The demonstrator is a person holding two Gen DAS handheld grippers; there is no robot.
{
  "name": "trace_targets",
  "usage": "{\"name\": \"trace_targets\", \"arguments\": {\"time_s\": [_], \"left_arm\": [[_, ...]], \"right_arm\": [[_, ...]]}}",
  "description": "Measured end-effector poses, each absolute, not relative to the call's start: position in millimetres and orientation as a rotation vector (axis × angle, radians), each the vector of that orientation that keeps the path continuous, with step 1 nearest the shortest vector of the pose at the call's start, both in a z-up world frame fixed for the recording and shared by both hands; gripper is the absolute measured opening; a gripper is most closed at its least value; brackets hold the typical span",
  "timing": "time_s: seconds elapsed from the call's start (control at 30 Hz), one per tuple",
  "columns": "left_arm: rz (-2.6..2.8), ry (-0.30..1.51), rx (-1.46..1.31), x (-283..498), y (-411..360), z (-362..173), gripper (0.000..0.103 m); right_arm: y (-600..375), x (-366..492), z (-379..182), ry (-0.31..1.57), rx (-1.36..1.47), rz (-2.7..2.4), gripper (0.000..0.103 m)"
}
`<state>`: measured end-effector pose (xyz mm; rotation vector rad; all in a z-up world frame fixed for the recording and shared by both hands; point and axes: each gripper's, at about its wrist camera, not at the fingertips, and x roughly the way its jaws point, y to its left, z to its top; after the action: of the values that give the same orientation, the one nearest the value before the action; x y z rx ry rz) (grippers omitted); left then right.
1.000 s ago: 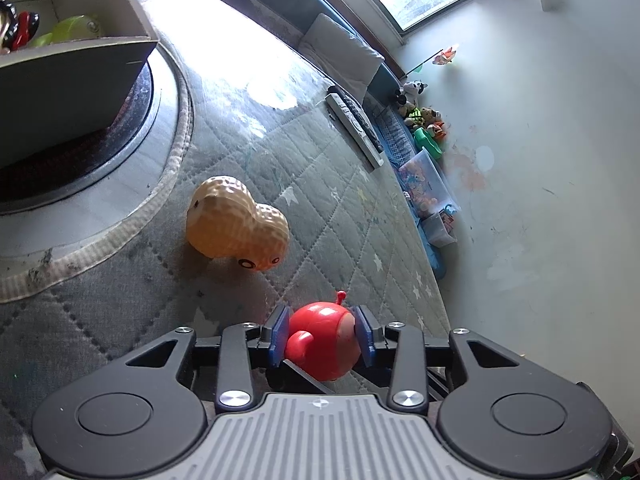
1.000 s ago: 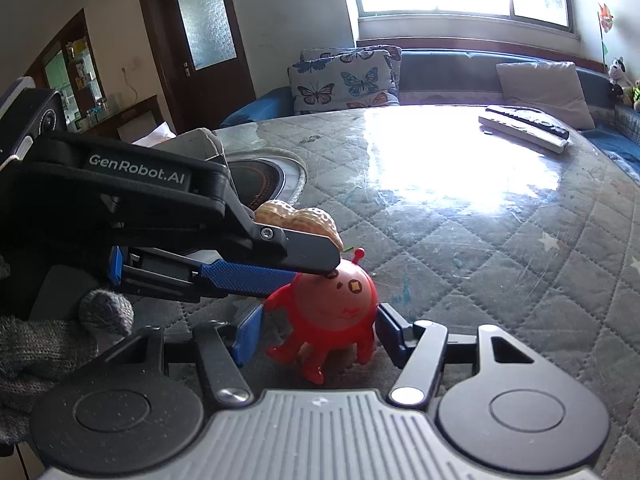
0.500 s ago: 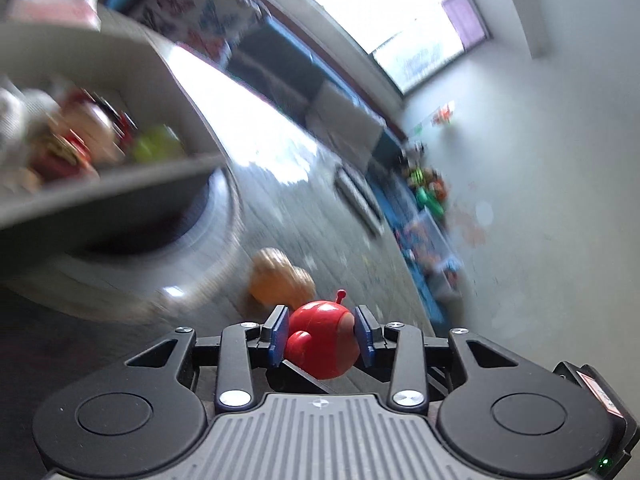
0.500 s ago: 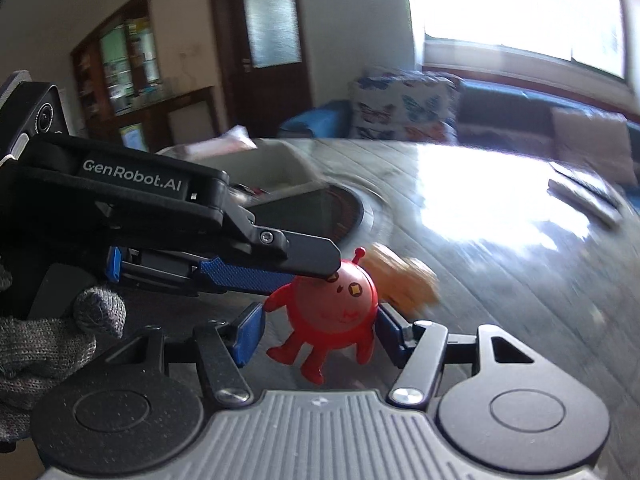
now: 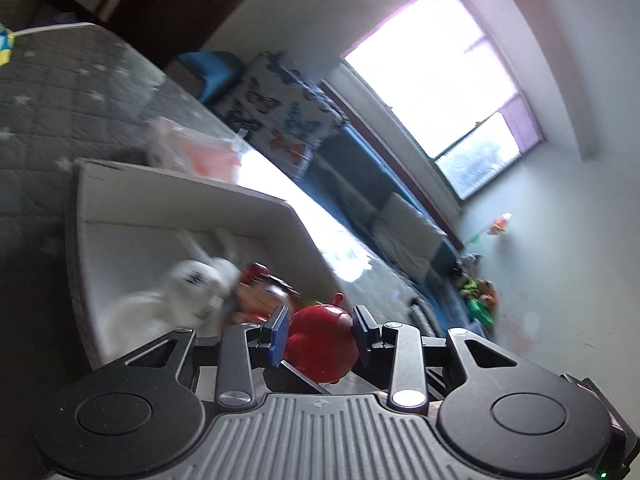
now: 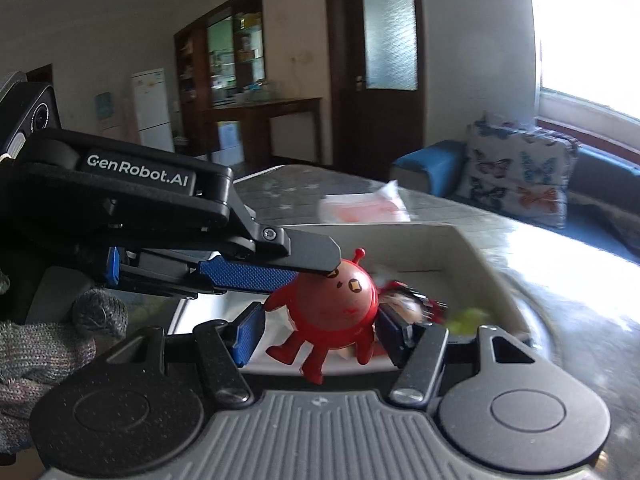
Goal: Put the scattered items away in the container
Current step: 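Lift the red figure with the left tool and carry it over the box, then lower the red figure into the box and open the left tool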
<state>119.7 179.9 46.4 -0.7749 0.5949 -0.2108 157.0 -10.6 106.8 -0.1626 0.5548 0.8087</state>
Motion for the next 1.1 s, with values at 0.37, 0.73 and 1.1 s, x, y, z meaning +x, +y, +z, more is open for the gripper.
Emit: {"name": "trace_targets", "arguments": {"time_s": [0.37, 0.73, 1.1], "left_arm": [[-0.122, 0.688, -0.772, 143.6, 203.2, 17.4, 0.036], [-0.088, 0.718, -0.675, 150.7, 186.7, 16.7, 0.035], [-0.081, 0.712, -0.674, 144.6, 183.2, 17.3, 0.035]], "right_arm": [[14.8, 184.4, 74.9, 0.677, -0.176, 0.857, 0.062], [20.6, 188.6, 66.9, 0.712, -0.214, 0.852, 0.062], [15.8, 185.2, 71.3, 0.698, -0.199, 0.844, 0.063]]}}
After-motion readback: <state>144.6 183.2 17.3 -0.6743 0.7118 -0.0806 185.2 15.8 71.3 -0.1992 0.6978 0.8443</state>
